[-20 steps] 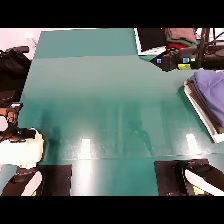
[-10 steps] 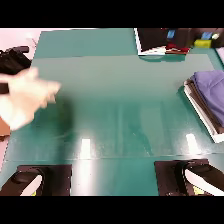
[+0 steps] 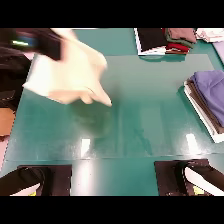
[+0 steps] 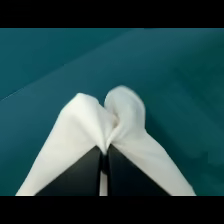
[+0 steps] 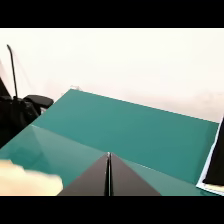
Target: Fold the shirts.
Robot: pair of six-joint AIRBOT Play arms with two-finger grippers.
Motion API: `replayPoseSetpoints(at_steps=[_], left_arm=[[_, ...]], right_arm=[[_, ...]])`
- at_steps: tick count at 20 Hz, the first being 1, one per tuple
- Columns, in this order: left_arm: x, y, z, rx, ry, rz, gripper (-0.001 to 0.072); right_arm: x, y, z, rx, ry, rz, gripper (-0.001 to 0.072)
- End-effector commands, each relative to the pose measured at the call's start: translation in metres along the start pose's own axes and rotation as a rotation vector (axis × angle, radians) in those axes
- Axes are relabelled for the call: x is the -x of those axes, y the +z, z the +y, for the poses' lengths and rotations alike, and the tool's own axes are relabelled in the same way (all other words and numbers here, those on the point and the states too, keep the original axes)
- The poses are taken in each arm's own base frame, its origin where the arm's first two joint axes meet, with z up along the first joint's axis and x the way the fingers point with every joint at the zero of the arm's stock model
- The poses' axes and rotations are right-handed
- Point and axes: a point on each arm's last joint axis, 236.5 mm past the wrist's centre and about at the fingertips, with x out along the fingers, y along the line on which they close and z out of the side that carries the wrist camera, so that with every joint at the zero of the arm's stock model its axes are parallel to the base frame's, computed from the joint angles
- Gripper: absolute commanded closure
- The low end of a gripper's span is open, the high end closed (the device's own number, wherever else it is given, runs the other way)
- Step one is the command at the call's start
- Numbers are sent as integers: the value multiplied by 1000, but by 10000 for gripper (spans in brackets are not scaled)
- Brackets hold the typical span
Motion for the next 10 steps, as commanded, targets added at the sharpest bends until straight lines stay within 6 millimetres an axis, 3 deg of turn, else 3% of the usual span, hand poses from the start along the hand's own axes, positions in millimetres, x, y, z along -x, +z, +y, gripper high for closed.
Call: replayPoseSetpoints(at_steps=[1,2,3,4,6,8,10], left_arm=[[-81,-39,-138,-160,-286,132,680],[-93,-54,-163,-187,-339,173,618],[-103,-65,-179,-200,-369,199,280],[-109,-70,-181,-196,-368,211,133],[-117,-70,-149,-160,-305,229,132],[-122,-81,-85,-34,-199,308,132],[-127,-109,-14,125,-87,411,131]], right_arm=[[9,1,-5,4,-20,17,694],[9,-2,-5,3,-17,31,695],[8,-5,-5,1,-15,39,695],[7,-7,-6,-3,-16,44,694],[4,-15,-8,-14,-15,64,695],[1,-21,-10,-23,-13,81,694],[1,-23,-10,-24,-12,88,694]])
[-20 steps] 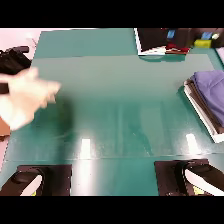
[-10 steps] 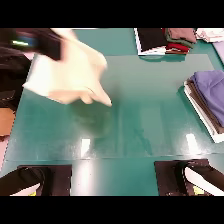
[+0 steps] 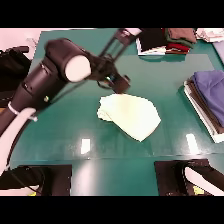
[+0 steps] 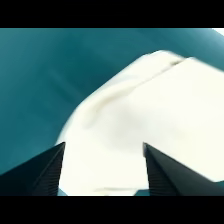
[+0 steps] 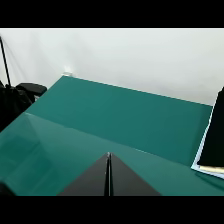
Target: Fold the shirts.
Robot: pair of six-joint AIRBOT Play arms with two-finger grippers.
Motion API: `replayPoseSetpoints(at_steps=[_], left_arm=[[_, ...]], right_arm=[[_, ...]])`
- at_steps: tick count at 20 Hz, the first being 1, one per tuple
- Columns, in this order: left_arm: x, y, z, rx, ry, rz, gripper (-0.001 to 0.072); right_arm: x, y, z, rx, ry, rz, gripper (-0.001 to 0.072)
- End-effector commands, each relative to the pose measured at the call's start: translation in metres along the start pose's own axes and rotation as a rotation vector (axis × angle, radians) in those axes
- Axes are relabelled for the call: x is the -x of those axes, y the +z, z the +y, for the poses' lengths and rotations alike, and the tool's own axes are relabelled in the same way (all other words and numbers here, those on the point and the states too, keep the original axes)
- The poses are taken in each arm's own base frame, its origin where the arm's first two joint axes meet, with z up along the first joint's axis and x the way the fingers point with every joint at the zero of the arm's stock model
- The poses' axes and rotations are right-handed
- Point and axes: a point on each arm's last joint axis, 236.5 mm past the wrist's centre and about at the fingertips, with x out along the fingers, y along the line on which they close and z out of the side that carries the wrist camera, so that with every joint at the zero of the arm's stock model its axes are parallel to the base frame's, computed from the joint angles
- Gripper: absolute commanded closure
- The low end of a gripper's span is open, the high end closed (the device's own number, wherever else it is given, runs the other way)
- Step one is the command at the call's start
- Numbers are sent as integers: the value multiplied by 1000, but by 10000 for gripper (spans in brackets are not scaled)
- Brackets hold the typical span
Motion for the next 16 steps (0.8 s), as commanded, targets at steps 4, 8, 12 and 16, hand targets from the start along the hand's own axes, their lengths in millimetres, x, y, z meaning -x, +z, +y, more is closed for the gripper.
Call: replayPoseSetpoints(at_steps=[4,8,12,16], left_arm=[[-37,-113,96,496,-48,279,130],[-87,-187,50,605,-202,389,130],[-121,-222,15,701,-265,372,130],[-139,-225,-4,665,-261,358,193]], right_arm=[[-2,-5,-1,-5,2,18,694],[-2,-5,-1,-5,2,17,694],[-2,-5,-1,-5,2,18,695],[-2,-7,-1,-5,4,26,694]])
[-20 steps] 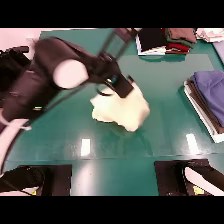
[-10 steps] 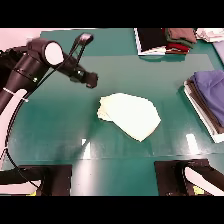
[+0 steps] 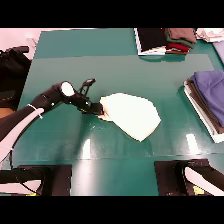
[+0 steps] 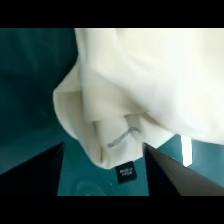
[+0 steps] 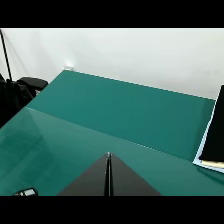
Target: Fold the shirts.
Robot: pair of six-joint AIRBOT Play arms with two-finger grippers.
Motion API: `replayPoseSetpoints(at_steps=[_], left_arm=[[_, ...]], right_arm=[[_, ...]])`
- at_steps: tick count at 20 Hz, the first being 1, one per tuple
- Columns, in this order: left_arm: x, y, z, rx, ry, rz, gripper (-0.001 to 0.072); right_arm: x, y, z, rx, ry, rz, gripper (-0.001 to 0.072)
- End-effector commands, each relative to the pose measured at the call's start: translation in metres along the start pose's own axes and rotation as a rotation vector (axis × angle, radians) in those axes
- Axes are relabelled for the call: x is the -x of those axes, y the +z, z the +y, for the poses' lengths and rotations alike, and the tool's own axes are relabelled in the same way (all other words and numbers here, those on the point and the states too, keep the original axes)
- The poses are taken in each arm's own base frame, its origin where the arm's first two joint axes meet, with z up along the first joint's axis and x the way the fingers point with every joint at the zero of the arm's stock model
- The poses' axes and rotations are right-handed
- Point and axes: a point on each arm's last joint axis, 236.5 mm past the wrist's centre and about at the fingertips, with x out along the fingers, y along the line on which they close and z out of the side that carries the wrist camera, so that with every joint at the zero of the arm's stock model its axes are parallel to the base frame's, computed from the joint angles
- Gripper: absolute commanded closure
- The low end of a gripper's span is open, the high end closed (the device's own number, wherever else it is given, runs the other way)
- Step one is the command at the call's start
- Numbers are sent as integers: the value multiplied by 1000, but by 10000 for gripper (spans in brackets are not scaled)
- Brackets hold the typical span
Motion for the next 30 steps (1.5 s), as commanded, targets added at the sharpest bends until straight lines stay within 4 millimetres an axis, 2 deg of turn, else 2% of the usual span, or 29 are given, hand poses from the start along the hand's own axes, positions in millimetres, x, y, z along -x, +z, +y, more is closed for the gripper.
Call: replayPoseSetpoints(at_steps=[1,2,3,5,7,9,11,12,13,14,16,17,20,23,26,27,28,29,30], left_arm=[[-17,4,-5,9,-15,-54,364],[-11,12,-3,7,-13,-70,601],[-1,20,1,-1,-5,-82,683],[31,45,10,-23,20,-129,683],[73,72,22,-45,61,-212,683],[107,90,31,-51,91,-294,683],[125,97,38,-45,106,-332,682],[125,96,40,-43,109,-328,682],[123,93,43,-47,120,-314,683],[121,90,43,-46,119,-299,683],[120,89,44,-45,121,-294,682],[120,88,45,-47,126,-291,683],[119,86,46,-48,127,-279,682],[119,84,46,-48,128,-274,682],[119,84,47,-49,130,-274,682],[119,84,47,-49,131,-272,682],[119,84,47,-50,131,-271,682],[119,84,47,-50,133,-272,682],[122,84,47,-58,142,-279,683]], right_arm=[[0,-5,1,-1,5,20,694],[0,-10,1,0,6,40,694],[-1,-17,0,1,6,70,694],[-4,-51,-14,-7,-31,181,694],[-11,-107,-31,-79,-61,335,694],[-16,-188,-47,-164,-79,534,694],[-22,-269,-55,-276,-78,688,693],[-23,-311,-58,-342,-80,755,661],[-26,-351,-56,-421,-70,818,433],[-30,-384,-47,-503,-45,867,261],[-42,-434,-31,-676,-5,926,250],[-51,-451,-25,-741,3,937,250],[-82,-476,-4,-819,54,947,251],[-111,-480,15,-801,112,969,253],[-137,-473,23,-753,144,963,281],[-146,-468,23,-731,147,948,414],[-153,-462,23,-703,158,931,584],[-159,-453,21,-675,171,907,694],[-163,-442,21,-657,182,884,695]])
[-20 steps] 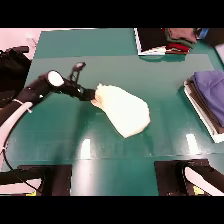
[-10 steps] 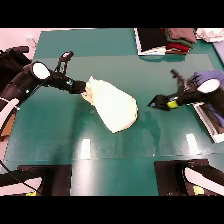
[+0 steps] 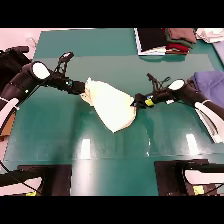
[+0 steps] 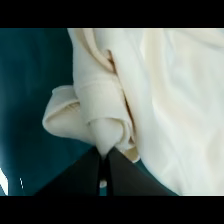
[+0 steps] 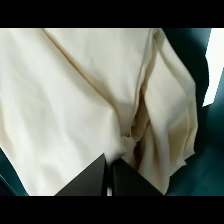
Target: Fold the shirts.
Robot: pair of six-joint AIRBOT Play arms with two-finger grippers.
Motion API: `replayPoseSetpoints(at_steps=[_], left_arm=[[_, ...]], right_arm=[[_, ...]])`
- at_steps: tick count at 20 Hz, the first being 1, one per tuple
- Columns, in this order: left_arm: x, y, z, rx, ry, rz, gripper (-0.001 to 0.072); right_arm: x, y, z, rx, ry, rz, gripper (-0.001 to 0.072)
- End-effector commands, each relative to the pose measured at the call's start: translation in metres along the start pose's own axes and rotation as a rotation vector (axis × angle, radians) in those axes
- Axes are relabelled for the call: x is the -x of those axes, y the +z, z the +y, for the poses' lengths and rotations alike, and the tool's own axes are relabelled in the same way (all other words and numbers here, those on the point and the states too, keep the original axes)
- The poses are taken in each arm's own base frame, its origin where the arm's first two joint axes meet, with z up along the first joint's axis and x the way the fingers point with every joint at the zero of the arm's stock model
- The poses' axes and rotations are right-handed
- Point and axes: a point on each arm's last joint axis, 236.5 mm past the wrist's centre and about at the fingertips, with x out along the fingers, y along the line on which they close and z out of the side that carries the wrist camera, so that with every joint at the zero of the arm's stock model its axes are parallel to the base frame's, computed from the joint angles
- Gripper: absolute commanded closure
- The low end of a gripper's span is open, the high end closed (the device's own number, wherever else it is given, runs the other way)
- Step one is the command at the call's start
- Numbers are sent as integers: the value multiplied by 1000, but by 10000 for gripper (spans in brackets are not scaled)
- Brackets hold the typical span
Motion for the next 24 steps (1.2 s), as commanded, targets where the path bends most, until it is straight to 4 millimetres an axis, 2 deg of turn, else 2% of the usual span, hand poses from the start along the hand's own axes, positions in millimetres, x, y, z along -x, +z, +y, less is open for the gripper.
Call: replayPoseSetpoints(at_steps=[1,3,4,6,8,10,13,16,18,20,22,24], left_arm=[[12,6,3,-33,31,-26,683],[47,27,2,-102,85,-116,683],[78,42,1,-150,128,-190,683],[152,72,-12,-232,193,-364,683],[232,88,-37,-285,207,-545,683],[310,89,-65,-322,193,-717,683],[415,69,-102,-367,166,-946,683],[488,42,-126,-400,148,-1108,684],[512,31,-133,-411,143,-1158,683],[507,29,-132,-410,144,-1134,684],[470,34,-120,-392,152,-1020,684],[398,42,-100,-359,154,-803,683]], right_arm=[[12,33,25,100,16,-70,695],[55,53,50,221,-4,-140,695],[84,62,65,292,-24,-186,696],[159,78,104,435,-70,-324,695],[230,79,143,539,-108,-469,695],[298,65,184,626,-131,-610,695],[371,29,229,721,-160,-768,695],[422,0,252,754,-210,-886,695],[445,-9,256,744,-246,-946,695],[459,-10,257,729,-269,-984,695],[459,1,254,701,-262,-976,696],[438,27,239,648,-226,-886,695]])
